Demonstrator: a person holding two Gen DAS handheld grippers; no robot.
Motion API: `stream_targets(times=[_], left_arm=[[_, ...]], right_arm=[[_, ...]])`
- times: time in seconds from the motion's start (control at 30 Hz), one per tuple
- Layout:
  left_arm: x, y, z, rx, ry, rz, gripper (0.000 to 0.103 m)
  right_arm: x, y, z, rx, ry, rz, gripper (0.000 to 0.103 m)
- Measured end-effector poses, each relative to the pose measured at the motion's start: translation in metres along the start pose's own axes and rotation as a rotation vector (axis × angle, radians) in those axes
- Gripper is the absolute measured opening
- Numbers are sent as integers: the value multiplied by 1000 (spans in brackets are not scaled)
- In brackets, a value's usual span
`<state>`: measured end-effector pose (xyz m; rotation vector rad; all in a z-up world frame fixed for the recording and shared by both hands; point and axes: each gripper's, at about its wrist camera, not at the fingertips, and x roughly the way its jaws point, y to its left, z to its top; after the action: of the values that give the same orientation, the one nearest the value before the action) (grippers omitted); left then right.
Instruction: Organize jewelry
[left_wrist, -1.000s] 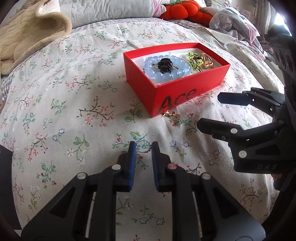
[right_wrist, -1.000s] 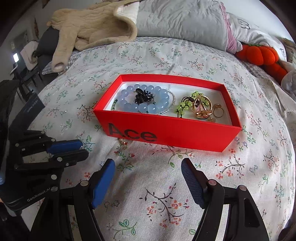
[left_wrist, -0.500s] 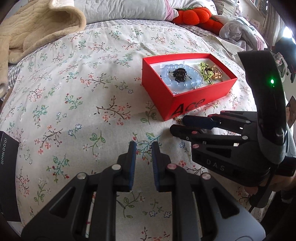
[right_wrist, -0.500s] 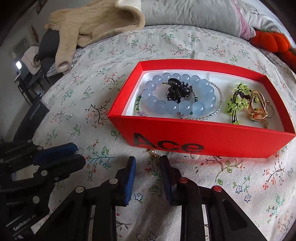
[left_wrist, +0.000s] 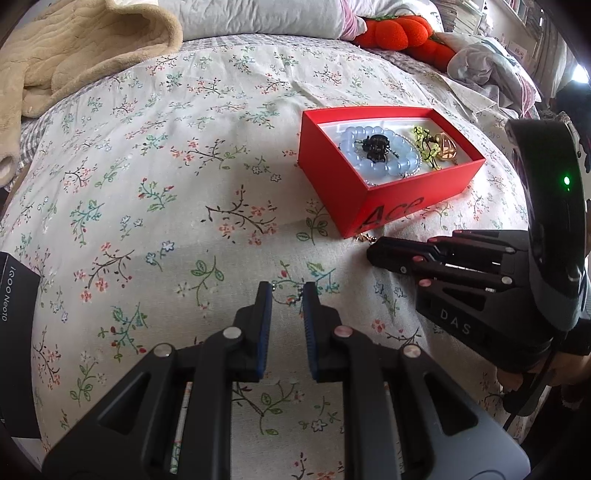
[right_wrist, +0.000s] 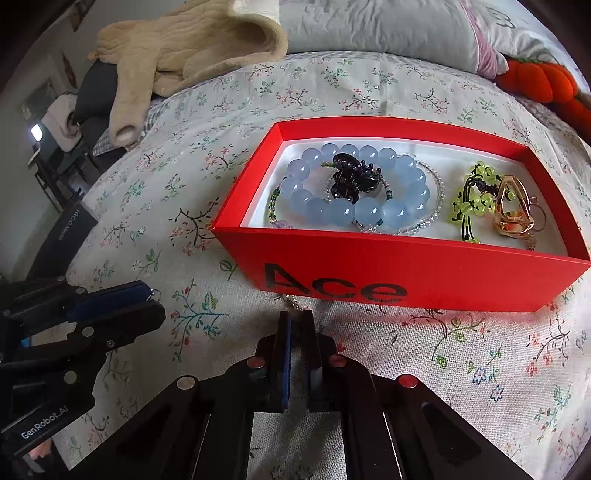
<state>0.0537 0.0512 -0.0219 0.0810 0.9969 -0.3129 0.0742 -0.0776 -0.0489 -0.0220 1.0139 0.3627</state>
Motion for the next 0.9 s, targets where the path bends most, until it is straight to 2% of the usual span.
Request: stream_targets(times=[0.27,0.57,0.67,0.73,0.77,0.8,0.9], left_arm=[[-1,-1,1,-4,-1,6,18],[-4,2,3,-22,-12,4,18],[-4,6,2,-32,-9,6,18],[-4,9,2,-35,-7,7,18],[-4,10,2,-37,-6,6,18],[-4,10,2,-38,-5,4,18],[-4,11,2,-42,-6,2,18]], right_arm=[[-17,-3,-16,-34,6,18,6],[-9,0,-5,-18,0,-24,11],[-3,1,0,2,1,-7,19],[-2,2,3,16,-2,18,34],[-1,5,4,17,-7,27,47],[0,8,5,12,-9,16,50],[5,12,6,17,-20,-9,50]])
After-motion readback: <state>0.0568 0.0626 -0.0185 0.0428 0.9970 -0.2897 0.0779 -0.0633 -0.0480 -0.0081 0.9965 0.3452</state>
